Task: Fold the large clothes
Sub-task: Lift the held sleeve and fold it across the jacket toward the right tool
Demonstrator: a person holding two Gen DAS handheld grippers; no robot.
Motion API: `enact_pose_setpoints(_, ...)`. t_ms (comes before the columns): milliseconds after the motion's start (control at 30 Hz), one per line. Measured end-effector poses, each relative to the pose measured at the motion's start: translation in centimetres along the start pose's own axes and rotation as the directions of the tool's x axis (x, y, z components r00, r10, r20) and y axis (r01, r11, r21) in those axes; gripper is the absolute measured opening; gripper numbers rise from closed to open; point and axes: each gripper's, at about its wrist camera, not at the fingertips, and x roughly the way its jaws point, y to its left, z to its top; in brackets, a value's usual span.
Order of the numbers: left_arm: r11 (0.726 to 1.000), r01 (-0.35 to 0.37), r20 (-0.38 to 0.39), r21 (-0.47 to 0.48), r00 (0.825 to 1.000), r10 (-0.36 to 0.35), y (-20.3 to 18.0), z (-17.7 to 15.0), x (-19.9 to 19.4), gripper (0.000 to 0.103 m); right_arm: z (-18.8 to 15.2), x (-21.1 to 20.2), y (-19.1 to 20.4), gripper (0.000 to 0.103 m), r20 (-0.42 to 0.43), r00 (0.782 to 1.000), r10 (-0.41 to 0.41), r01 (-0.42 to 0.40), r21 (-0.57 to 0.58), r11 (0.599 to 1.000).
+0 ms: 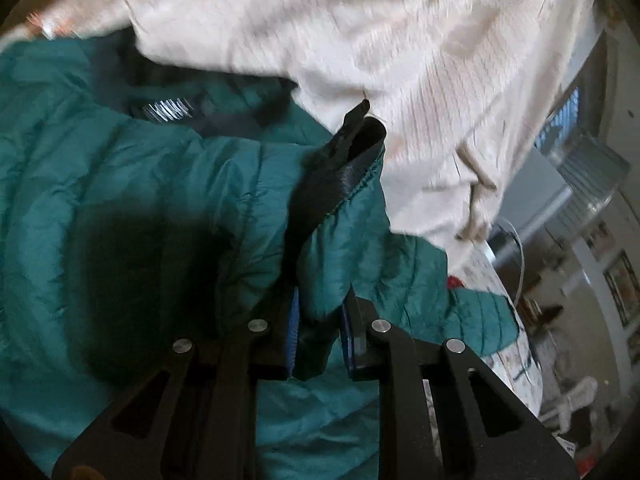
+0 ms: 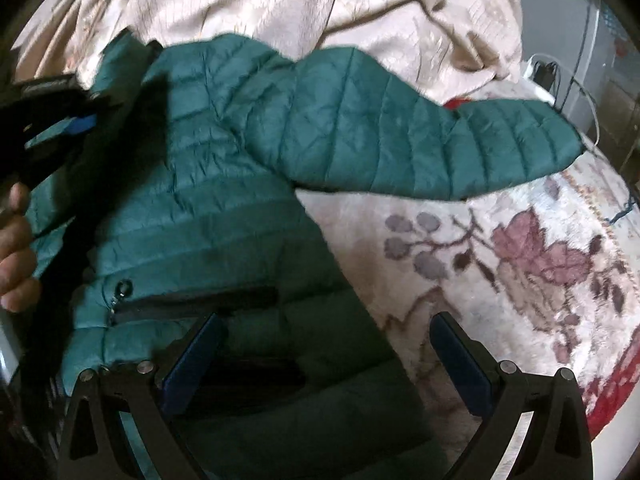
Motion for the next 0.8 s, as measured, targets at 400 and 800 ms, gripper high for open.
enact_pose_setpoints(400, 0.998, 0.053, -0.151, -0.016, 0.987, -0.055, 0.5, -1.6, 3.4, 0.069, 0.1, 1.0, 0.3, 0.103, -0.024, 1.0, 0.001, -0.001, -0.007, 1.0)
enact_pose_setpoints(800, 0.971, -0.223, 0.032, 0.082, 0.975, 0.221, 2.3, 0.1, -7.7, 0.071, 0.0, 0.1, 1.4, 0.103, 0.024, 1.0, -0.014, 0.015, -0.066, 0.998)
